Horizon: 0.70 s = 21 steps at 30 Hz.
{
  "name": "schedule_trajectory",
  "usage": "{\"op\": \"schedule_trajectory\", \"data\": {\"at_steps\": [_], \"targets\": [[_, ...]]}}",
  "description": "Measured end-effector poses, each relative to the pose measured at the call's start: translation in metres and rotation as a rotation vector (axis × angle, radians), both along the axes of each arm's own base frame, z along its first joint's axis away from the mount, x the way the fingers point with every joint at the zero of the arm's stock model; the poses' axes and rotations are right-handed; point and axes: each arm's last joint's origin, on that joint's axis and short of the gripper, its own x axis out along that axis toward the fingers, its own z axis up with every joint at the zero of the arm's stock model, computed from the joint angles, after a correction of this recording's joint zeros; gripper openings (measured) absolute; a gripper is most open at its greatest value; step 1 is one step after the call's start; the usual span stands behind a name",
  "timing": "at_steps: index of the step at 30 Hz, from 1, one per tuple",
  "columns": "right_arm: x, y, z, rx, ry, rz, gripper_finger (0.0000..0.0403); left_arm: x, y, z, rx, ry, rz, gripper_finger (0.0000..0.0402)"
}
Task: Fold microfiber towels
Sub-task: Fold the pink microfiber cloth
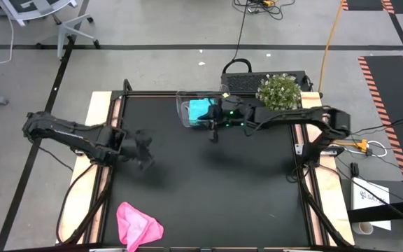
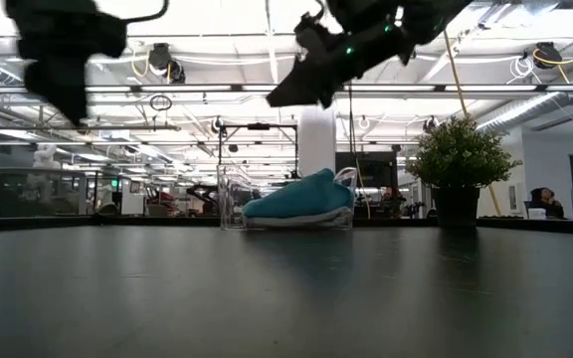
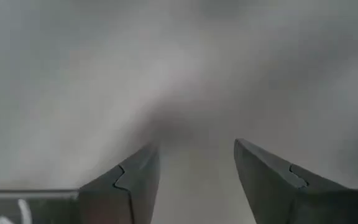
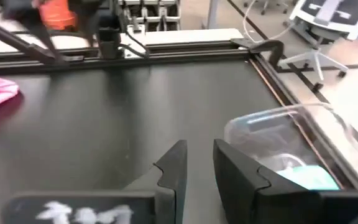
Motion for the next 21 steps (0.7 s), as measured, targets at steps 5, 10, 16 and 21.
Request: {"op": "schedule_trajectory", "data": {"at_steps": [5, 10, 16, 21], "targets": [[-0.011, 0.000, 0.012, -0.013, 0.020, -0.082, 0.0068, 0.000, -0.034, -0.015, -0.197, 0.158, 0.061, 0.0207], [-0.011, -0.001, 0.012, -0.030, 0.024, -0.121, 0.0068, -0.005, -0.069, -0.029, -0.247, 0.275, 0.153, 0.0207], [-0.010, 0.004, 0.007, 0.012, 0.047, -0.122, 0.0068, -0.014, -0.110, -0.034, -0.320, 0.242, 0.080, 0.0207], [-0.009, 0.012, 0.006, 0.024, 0.056, -0.107, 0.0068, -0.027, -0.130, -0.032, -0.388, 0.248, 0.014, 0.0207]]}}
